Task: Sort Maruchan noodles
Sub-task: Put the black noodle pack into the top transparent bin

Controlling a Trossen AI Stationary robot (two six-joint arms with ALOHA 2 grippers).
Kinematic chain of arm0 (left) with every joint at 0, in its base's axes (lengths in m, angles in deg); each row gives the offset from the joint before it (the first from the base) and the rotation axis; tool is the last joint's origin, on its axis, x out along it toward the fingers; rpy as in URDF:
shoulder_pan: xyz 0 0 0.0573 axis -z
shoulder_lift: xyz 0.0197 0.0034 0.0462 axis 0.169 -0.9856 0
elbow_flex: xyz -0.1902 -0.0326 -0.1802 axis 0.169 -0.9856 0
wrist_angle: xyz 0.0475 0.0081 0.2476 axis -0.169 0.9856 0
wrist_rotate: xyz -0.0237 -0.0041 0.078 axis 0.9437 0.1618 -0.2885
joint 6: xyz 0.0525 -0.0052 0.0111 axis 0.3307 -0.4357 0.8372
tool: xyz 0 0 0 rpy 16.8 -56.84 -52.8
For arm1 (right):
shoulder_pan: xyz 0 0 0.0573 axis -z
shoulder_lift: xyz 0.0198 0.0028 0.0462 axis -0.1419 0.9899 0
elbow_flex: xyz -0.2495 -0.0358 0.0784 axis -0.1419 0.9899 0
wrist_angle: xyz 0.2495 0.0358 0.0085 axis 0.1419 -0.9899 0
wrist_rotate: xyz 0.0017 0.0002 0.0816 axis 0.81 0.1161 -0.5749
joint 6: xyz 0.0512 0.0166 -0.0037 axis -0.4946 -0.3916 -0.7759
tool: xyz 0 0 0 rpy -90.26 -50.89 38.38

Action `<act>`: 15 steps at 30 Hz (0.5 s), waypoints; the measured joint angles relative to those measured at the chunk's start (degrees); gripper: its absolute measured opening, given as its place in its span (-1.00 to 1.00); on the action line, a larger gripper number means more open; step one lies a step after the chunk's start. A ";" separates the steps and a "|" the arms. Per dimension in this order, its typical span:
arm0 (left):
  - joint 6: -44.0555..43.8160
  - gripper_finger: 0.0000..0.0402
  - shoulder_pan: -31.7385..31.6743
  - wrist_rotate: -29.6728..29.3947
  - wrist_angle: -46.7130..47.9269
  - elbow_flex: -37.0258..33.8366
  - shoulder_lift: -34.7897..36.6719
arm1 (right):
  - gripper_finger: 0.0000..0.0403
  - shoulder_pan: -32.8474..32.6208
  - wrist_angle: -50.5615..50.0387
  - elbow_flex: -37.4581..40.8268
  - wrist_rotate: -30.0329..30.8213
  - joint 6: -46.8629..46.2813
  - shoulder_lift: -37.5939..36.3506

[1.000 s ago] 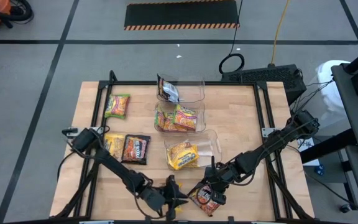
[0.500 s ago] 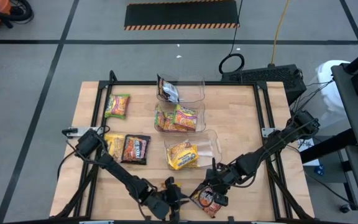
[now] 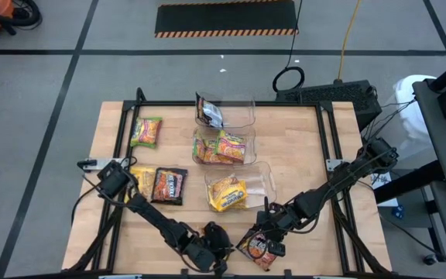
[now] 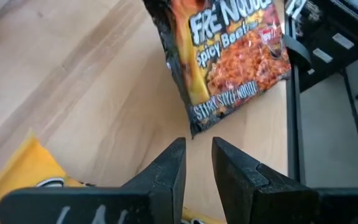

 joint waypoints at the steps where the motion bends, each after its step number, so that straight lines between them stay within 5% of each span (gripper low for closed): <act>1: -0.28 -0.58 -0.05 0.30 -0.28 0.00 -0.01 | -1.00 0.00 -0.01 0.00 0.02 0.01 0.00; 15: 0.70 -0.58 -2.38 1.29 -4.15 0.02 -1.13 | -1.00 0.00 -0.08 0.00 0.02 0.03 0.00</act>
